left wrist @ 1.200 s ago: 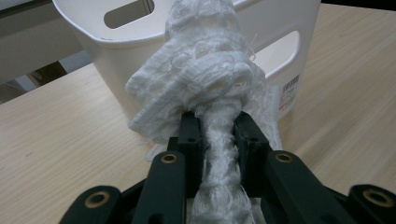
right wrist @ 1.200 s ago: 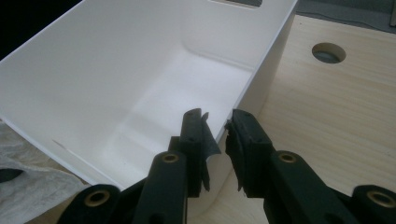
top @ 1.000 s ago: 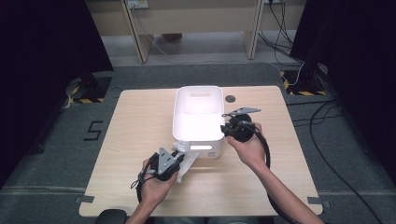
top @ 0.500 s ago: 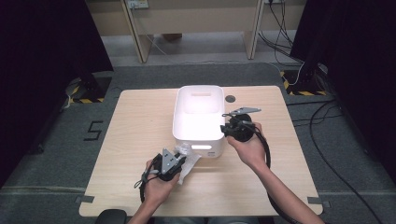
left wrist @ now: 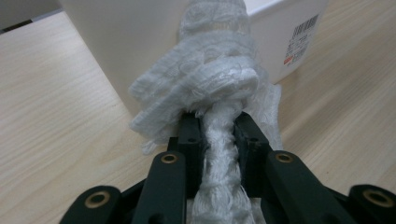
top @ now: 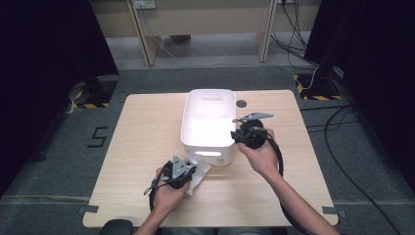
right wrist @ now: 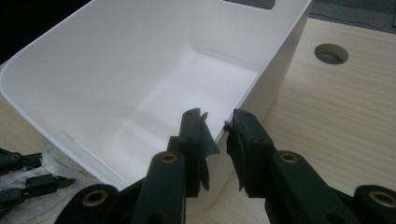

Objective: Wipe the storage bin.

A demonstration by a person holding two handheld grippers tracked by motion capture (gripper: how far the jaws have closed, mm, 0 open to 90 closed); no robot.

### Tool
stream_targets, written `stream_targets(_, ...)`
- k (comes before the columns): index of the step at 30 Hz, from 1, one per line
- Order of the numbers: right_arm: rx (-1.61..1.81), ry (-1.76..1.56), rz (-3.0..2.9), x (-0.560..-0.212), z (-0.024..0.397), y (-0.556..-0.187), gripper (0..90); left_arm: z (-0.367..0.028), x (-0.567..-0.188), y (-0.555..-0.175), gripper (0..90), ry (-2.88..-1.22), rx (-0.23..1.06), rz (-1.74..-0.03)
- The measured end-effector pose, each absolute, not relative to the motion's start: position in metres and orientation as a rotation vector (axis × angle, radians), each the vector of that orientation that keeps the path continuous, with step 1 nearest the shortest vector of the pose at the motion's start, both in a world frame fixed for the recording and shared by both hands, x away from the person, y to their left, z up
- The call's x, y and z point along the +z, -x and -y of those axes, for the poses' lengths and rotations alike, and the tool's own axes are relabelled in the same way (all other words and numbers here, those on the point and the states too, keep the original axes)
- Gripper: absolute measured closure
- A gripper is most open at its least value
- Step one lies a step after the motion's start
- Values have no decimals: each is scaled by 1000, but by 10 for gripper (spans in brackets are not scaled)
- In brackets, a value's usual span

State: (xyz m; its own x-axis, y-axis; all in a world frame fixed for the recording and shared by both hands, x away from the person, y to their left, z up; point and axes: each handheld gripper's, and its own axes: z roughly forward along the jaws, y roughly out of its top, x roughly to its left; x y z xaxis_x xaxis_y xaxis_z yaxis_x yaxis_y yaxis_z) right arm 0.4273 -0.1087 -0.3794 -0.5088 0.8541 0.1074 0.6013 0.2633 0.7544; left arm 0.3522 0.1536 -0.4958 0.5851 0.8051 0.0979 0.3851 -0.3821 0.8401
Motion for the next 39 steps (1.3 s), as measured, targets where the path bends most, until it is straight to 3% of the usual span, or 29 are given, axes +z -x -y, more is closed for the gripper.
stream_targets(16, 1107, -1328, -2218, -379, 108, -427, 748, -152, -497, -354, 755, -2007, 633, -954)
stream_targets(39, 1105, -1340, -2213, -379, 108, -428, 746, -145, -461, -343, 754, -1914, 664, -887)
